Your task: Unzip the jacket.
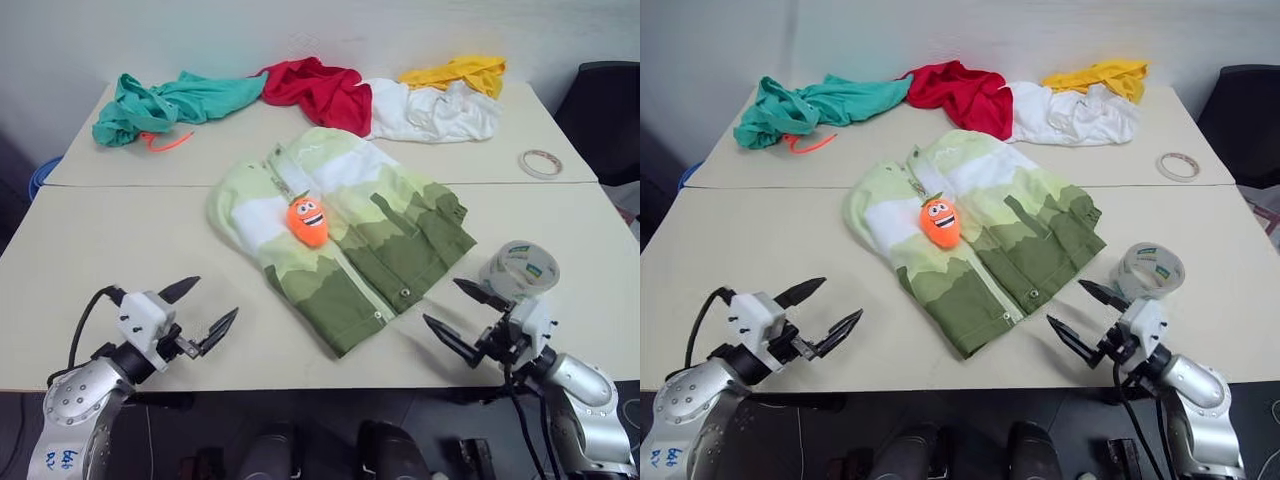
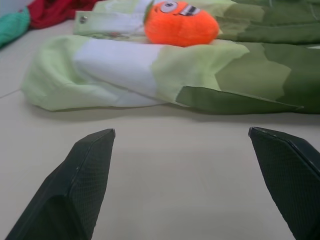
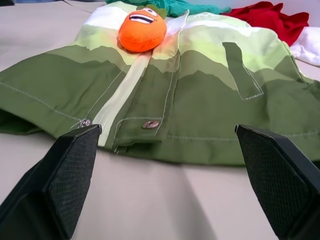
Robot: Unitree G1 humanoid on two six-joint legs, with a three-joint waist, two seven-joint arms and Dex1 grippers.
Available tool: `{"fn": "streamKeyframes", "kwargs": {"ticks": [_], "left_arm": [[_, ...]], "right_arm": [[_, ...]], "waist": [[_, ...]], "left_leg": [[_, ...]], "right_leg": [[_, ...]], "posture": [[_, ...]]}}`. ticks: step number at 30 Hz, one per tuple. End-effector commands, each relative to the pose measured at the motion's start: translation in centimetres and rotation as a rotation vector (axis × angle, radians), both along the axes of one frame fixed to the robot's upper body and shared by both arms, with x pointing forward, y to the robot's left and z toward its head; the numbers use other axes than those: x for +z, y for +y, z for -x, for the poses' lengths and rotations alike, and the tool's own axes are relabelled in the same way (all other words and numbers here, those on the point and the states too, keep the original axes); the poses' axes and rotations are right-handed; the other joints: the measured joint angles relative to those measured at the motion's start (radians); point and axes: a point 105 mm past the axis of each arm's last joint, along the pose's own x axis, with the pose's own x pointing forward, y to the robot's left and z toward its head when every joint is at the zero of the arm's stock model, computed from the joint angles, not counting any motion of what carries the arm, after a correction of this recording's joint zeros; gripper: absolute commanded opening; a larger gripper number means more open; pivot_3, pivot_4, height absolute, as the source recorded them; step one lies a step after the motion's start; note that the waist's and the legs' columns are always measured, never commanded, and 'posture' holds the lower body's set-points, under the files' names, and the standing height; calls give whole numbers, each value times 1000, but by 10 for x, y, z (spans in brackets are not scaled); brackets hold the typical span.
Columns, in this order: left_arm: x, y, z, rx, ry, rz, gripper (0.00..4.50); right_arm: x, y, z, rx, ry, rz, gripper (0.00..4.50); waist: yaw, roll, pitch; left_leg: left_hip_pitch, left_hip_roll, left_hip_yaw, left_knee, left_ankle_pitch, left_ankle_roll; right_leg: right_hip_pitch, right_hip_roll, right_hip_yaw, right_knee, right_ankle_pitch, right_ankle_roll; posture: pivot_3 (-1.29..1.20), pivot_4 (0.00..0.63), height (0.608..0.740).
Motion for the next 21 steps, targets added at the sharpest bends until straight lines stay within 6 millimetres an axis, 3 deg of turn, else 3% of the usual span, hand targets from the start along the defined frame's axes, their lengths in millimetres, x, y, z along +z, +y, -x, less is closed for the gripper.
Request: {"fn": "streamKeyframes", "kwargs": {"ticks": [1,7,12,21], "left_arm": [[2,0,4,-14,-5,-7,4500],[1,3,15,-19,40,83,4500],[-1,-3,36,-132,143,142,4500],[16,-27,21,-215,94,200,4500]], "right_arm": [[16,6,-3,7,-80,-12,4471],[18,13,-4,34,-81,-18,4471],[19,13,-6,36,-77,-21,4471],[30,8,-15,-43,-99,-54,4471]], "waist": [[-2,0,0],[-3,0,0],[-3,0,0],[7,0,0]], "left_leg": [[1,0,1,-1,0,0],[4,0,3,-3,0,0],[4,0,4,-3,-1,0],[6,0,5,-3,-3,-6]], "right_leg": [[0,0,1,0,0,0],[0,0,4,-1,0,0],[0,-1,5,-4,0,0],[0,-1,6,-3,0,-1]], "posture": [[0,150,740],[0,150,740],[0,150,740],[0,150,740]]}}
